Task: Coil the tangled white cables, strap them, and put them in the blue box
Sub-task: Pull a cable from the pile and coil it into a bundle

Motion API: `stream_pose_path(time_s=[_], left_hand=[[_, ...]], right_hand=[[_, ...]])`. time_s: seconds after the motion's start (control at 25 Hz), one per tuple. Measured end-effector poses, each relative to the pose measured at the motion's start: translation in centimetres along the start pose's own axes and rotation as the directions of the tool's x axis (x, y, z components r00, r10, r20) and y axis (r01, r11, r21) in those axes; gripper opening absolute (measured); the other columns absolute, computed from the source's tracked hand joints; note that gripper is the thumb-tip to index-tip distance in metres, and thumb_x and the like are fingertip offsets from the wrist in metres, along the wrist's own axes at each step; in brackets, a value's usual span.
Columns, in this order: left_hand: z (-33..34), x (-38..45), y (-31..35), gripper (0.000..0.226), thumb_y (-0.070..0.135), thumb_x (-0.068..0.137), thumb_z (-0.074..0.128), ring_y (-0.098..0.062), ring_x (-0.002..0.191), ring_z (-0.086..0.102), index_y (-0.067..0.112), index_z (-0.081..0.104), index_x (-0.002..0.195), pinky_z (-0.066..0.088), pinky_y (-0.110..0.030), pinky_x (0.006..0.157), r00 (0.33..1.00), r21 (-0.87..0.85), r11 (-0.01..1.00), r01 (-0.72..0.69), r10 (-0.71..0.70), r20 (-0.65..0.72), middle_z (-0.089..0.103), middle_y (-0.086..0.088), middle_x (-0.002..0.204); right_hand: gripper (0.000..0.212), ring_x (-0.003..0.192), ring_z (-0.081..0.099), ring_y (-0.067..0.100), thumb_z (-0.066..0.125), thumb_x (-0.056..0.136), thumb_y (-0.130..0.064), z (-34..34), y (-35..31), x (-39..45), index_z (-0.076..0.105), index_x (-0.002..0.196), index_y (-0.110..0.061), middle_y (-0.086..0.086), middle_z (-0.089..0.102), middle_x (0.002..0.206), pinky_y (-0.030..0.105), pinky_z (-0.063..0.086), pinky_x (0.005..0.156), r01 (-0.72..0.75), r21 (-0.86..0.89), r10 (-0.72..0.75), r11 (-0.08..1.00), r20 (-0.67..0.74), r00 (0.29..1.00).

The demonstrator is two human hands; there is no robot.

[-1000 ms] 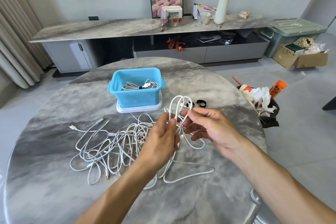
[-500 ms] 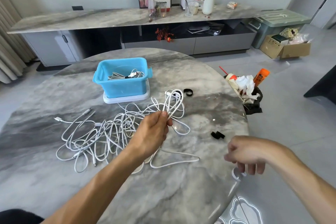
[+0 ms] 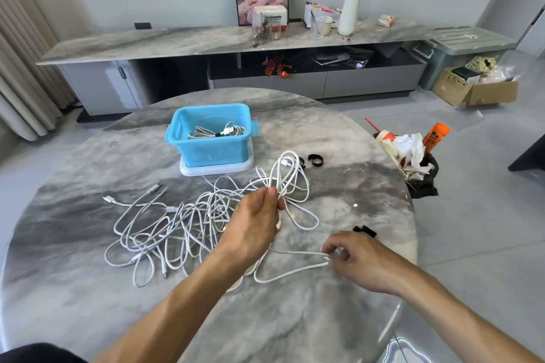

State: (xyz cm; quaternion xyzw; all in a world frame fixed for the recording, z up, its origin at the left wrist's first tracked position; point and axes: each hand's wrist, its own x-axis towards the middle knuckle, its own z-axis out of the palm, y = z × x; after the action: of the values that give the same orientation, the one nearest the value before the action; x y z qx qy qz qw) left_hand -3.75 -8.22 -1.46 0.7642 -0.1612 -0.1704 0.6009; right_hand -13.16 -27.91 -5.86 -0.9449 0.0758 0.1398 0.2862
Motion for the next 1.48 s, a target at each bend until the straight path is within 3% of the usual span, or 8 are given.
stream_pose_path(time_s=[0.12, 0.24, 0.52, 0.84, 1.0, 1.24, 1.4, 1.48], left_hand=[[-0.7, 0.4, 0.1, 0.04, 0.034, 0.105, 0.037, -0.017, 0.049, 0.042, 0.022, 0.055, 0.071, 0.039, -0.031, 0.053, 0.998, 0.079, 0.996, -0.049, 0.052, -0.032, 0.04, 0.009, 0.048], [-0.7, 0.2, 0.2, 0.038, 0.032, 0.105, 0.037, -0.014, 0.042, 0.038, 0.018, 0.051, 0.072, 0.039, -0.03, 0.047, 0.997, 0.0, 0.998, -0.063, 0.063, 0.048, 0.038, 0.008, 0.048], [-0.9, -0.3, 0.4, 0.038, 0.031, 0.102, 0.043, -0.015, 0.047, 0.043, 0.02, 0.056, 0.068, 0.038, -0.027, 0.048, 0.965, 0.023, 0.986, -0.168, 0.159, 0.211, 0.047, 0.005, 0.055], [-0.2, -0.8, 1.6, 0.033, 0.036, 0.099, 0.046, -0.012, 0.046, 0.028, 0.014, 0.052, 0.075, 0.025, -0.023, 0.046, 0.9, -0.286, 0.927, 0.243, -0.106, 0.422, 0.028, 0.002, 0.058], [-0.7, -0.4, 1.7, 0.032, 0.026, 0.103, 0.042, -0.013, 0.048, 0.037, 0.008, 0.05, 0.078, 0.04, -0.02, 0.05, 0.982, -0.32, 0.947, 0.014, 0.047, 0.181, 0.03, 0.004, 0.052], [-6.6, 1.6, 4.8, 0.03, 0.025, 0.105, 0.036, -0.006, 0.04, 0.024, 0.015, 0.049, 0.08, 0.023, -0.017, 0.036, 0.979, -0.625, 0.776, -0.087, -0.049, -0.196, 0.034, 0.005, 0.054], [-8.7, 1.7, 3.9, 0.035, 0.028, 0.104, 0.039, -0.013, 0.041, 0.039, 0.018, 0.053, 0.074, 0.031, -0.024, 0.039, 0.871, 0.149, 0.98, -0.135, 0.189, -0.452, 0.051, 0.007, 0.051], [-7.1, 1.4, 3.2, 0.033, 0.034, 0.1, 0.037, -0.012, 0.05, 0.053, 0.019, 0.054, 0.077, 0.039, -0.031, 0.05, 0.851, 0.573, 0.788, -0.225, 0.445, -0.279, 0.062, 0.007, 0.059]], right_hand=[[0.033, 0.081, 0.065, 0.004, 0.059, 0.086, -0.009, -1.5, -3.0, 0.6, 0.063, 0.103, -0.037, -0.018, 0.068, 0.1, 0.031, 0.054, 0.078, 0.011, 0.355, 0.069, 0.935, -0.212, 0.975], [0.038, 0.102, 0.068, 0.024, 0.071, 0.083, -0.024, -3.4, -7.2, 1.1, 0.062, 0.121, -0.024, 0.002, 0.072, 0.115, 0.041, 0.054, 0.085, 0.119, 0.886, 0.046, 0.449, -0.156, 0.987], [0.032, 0.082, 0.07, 0.029, 0.05, 0.092, -0.044, -4.1, -11.7, 3.7, 0.062, 0.107, -0.02, 0.01, 0.071, 0.081, 0.037, 0.047, 0.07, 0.197, 0.98, 0.039, -0.031, -0.196, 0.98], [0.055, 0.053, 0.054, 0.022, 0.039, 0.099, -0.048, -4.4, -11.4, 4.0, 0.033, 0.053, -0.018, 0.004, 0.033, 0.039, 0.038, 0.039, 0.066, 0.184, 0.983, 0.077, -0.007, -0.183, 0.98], [0.034, 0.083, 0.058, 0.026, 0.056, 0.092, -0.046, -4.0, -11.3, 4.0, 0.061, 0.098, -0.013, 0.015, 0.07, 0.1, 0.033, 0.05, 0.068, 0.194, 0.98, -0.219, -0.043, -0.199, 0.955], [0.027, 0.061, 0.058, 0.023, 0.071, 0.088, -0.04, -2.2, -10.0, 2.9, 0.071, 0.078, -0.015, 0.018, 0.068, 0.069, 0.037, 0.045, 0.068, 0.15, 0.521, -0.242, 0.841, 0.112, 0.964], [0.02, 0.051, 0.051, 0.018, 0.072, 0.079, -0.024, -6.0, -9.0, 2.3, 0.066, 0.066, -0.01, 0.008, 0.054, 0.053, 0.029, 0.045, 0.062, 0.194, 0.873, -0.22, 0.447, -0.104, 0.97], [0.018, 0.062, 0.056, 0.018, 0.078, 0.075, -0.027, -7.4, -9.1, 2.0, 0.07, 0.07, -0.012, 0.008, 0.059, 0.064, 0.031, 0.043, 0.07, 0.283, 0.928, -0.227, 0.241, -0.229, 0.946]])
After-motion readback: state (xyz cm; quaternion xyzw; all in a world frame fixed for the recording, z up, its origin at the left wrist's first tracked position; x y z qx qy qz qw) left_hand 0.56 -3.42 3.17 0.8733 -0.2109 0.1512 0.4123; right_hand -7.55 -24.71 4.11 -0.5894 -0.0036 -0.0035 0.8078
